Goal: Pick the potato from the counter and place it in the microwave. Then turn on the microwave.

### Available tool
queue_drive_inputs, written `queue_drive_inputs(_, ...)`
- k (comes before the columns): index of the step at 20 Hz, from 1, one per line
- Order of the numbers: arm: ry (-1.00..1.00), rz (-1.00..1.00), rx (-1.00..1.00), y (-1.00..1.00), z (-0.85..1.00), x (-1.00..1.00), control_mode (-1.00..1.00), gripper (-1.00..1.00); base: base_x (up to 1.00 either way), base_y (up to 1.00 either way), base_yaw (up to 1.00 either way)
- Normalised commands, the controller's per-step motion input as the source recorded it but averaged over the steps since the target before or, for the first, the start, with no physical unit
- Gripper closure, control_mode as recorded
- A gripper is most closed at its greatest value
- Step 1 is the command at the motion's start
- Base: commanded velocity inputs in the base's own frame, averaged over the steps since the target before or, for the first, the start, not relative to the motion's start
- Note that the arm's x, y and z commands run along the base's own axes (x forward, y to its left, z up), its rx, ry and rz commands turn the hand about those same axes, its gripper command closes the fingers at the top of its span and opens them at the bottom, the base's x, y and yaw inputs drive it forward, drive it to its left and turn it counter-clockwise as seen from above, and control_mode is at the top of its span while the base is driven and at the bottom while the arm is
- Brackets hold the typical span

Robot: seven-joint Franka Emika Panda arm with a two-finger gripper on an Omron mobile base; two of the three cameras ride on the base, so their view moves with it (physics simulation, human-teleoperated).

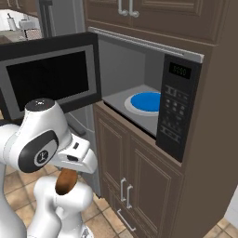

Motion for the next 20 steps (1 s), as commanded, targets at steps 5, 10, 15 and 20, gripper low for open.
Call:
queue_drive_inputs(5, -0.13, 0.0, 0.0, 0.0, 0.18, 0.0, -1.0, 1.0, 0.0, 0.0, 0.0)
queue_drive_inputs(10, -0.23, 0.0, 0.0, 0.0, 0.37, 0.05, -1.0, 1.0, 0.0, 0.0, 0.0)
queue_drive_inputs(15, -0.2, 0.0, 0.0, 0.04, 0.24, 0.16, -1.0, 1.0, 0.0, 0.0, 0.0)
queue_drive_inputs(20, -0.12, -0.01, 0.0, 0.0, 0.05, 0.16, -1.0, 1.0, 0.0, 0.0, 0.0)
